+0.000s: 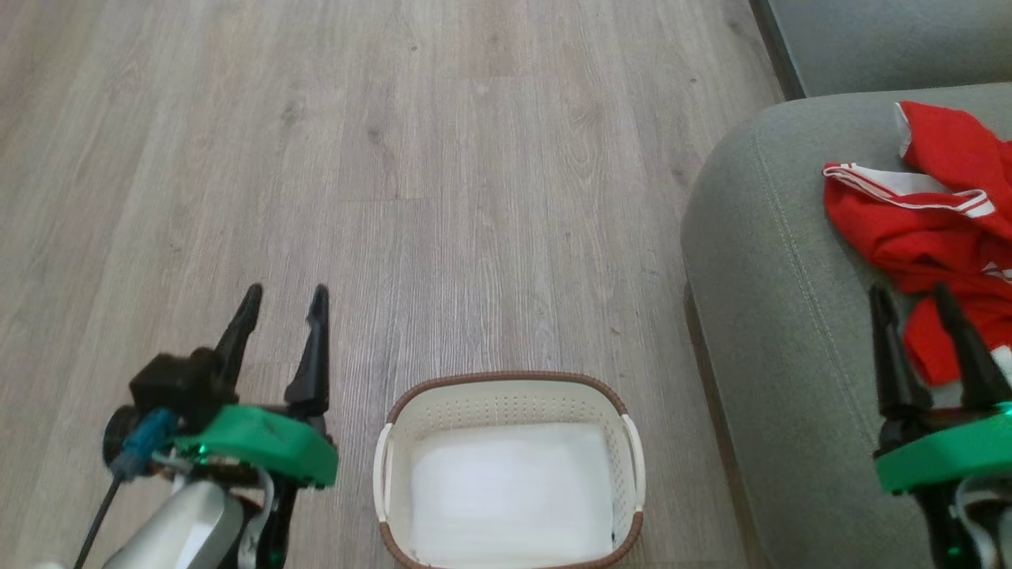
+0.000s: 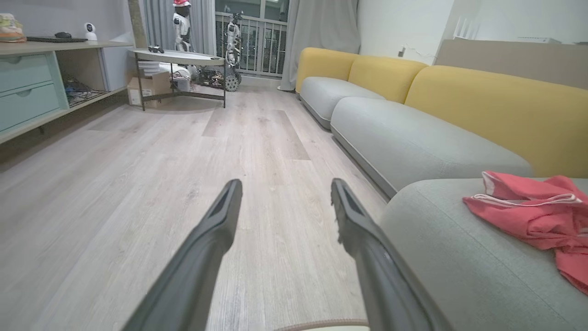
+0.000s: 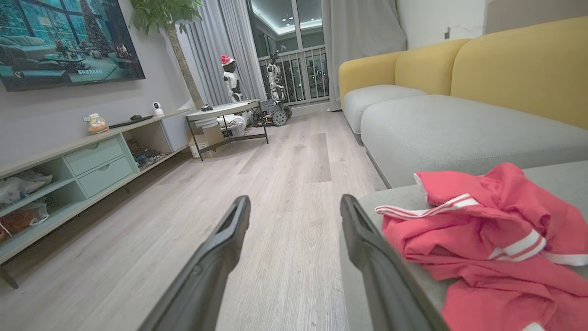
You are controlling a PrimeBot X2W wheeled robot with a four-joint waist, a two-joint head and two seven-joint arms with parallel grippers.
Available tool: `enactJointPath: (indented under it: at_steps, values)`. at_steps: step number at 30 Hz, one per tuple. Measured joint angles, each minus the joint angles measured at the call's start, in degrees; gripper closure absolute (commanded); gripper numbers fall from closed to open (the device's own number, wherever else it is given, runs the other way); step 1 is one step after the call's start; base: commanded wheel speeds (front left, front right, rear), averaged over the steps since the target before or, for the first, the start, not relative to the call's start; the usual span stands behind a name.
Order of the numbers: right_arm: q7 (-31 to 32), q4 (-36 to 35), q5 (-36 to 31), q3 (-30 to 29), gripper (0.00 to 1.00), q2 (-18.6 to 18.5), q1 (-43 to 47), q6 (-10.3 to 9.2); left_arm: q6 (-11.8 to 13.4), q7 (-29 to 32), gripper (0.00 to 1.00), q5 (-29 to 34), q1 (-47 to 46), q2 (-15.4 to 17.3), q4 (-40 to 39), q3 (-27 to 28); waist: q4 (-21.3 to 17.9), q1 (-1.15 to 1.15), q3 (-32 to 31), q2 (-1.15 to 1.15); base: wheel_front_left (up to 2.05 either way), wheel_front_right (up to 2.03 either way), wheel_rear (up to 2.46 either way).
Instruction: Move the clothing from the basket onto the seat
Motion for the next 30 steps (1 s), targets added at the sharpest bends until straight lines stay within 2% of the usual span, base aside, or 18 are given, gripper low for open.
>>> enactJointPath:
  at_steps: [4, 10, 21, 30]
  values:
    - [-2.0, 1.4, 0.5, 1.6, 0.00, 0.5, 1.0, 0.00, -1.3, 0.0, 0.00, 4.0, 3.5, -0.9, -0.1, 3.3, 0.4, 0.00, 0.0, 0.00, 0.00, 0.00, 0.00]
    - [-4.8, 3.6, 0.5, 2.7, 0.00, 1.3, 2.0, 0.00, -5.0, 0.0, 0.00, 8.0, 7.1, -4.0, -0.2, 7.3, 0.9, 0.00, -0.1, 0.00, 0.00, 0.00, 0.00]
    - [-6.8, 4.5, 0.5, 4.1, 0.00, 2.3, 3.0, 0.00, -10.3, 0.0, 0.00, 12.4, 10.1, -8.0, 1.7, 12.9, 0.5, 0.00, 0.1, 0.00, 0.00, 0.00, 0.00]
    - [-6.8, 4.6, 0.5, 4.4, 0.00, 2.3, 3.0, 0.00, -13.6, 0.0, 0.00, 15.0, 10.1, -11.0, 3.5, 16.0, 0.4, 0.00, 0.1, 0.00, 0.00, 0.00, 0.00]
